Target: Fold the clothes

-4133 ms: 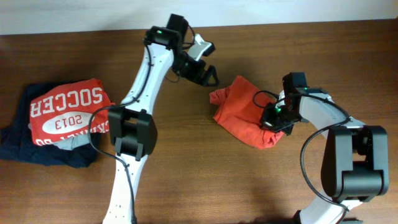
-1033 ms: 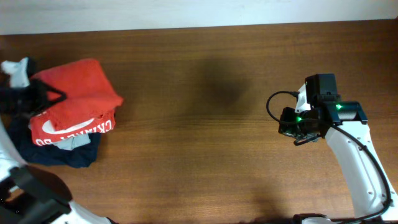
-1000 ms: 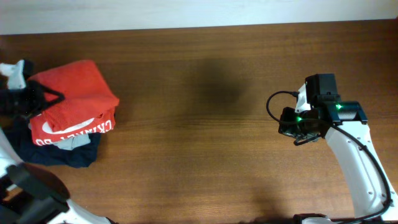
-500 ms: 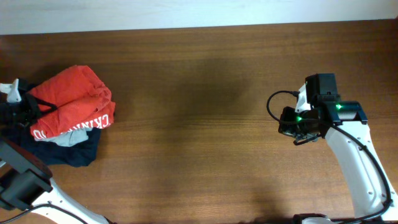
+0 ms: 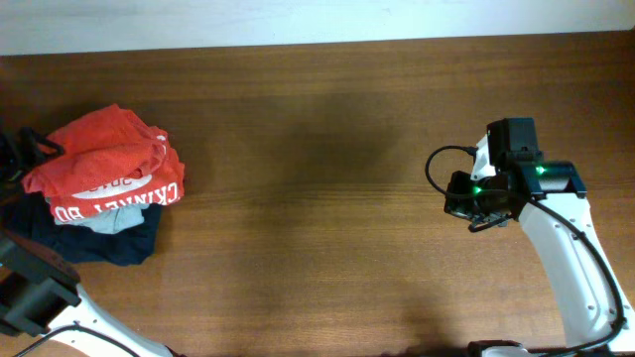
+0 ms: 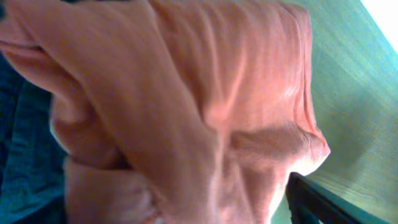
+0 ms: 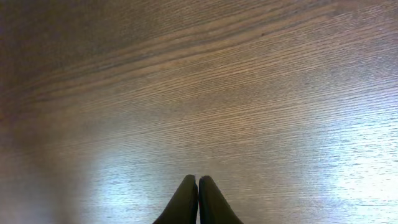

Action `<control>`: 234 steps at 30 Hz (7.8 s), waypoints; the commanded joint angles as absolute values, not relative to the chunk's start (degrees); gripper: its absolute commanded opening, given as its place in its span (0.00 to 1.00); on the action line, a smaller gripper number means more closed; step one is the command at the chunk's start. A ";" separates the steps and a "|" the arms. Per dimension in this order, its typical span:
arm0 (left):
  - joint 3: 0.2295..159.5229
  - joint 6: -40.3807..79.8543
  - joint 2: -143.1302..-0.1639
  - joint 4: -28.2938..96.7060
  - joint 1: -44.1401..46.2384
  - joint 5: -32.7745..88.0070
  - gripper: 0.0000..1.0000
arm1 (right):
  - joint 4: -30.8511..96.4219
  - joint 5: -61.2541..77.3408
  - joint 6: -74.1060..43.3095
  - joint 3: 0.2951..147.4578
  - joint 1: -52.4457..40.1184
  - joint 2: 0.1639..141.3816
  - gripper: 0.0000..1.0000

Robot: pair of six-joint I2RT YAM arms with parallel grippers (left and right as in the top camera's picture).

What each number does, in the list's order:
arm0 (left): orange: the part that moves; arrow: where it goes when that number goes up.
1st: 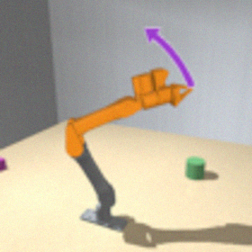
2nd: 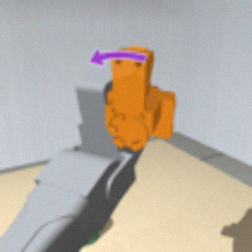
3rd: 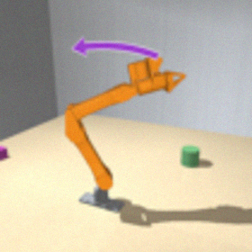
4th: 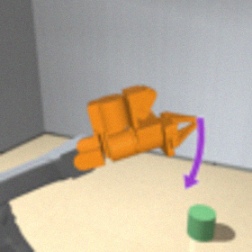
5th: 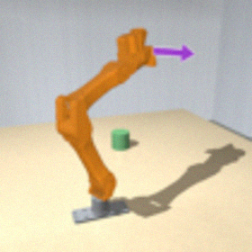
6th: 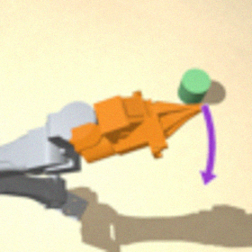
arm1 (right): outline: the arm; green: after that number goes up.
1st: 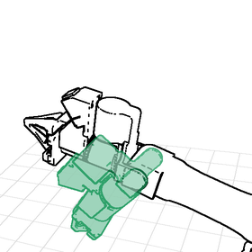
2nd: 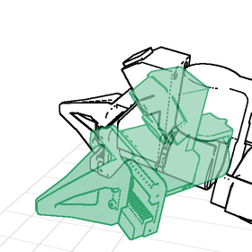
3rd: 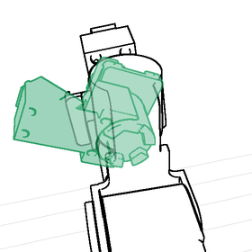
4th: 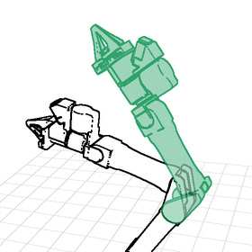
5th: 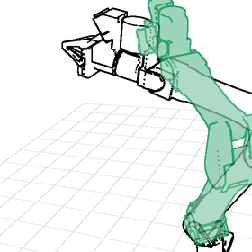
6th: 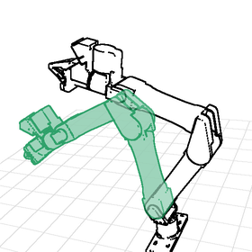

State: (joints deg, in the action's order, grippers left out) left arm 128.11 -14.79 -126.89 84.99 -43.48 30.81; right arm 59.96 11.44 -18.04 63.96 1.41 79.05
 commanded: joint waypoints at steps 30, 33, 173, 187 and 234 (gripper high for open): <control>127.85 -8.95 -117.58 84.38 -37.19 25.58 0.01 | 60.34 13.41 -20.01 64.58 1.56 78.41 0.09; 115.20 -4.93 -118.06 74.22 -33.19 20.82 0.01 | 60.75 13.52 -20.01 64.58 1.56 78.41 0.08; 31.83 -17.61 -27.99 35.31 -0.73 8.19 0.99 | 22.04 16.73 6.61 6.59 1.13 0.19 0.99; 11.97 -17.41 -3.05 31.14 -0.73 9.26 0.99 | 22.04 16.71 6.61 6.59 1.13 0.21 0.99; 7.09 -9.72 -0.30 23.92 2.46 6.37 0.99 | 22.04 16.71 6.61 6.59 1.13 0.21 0.99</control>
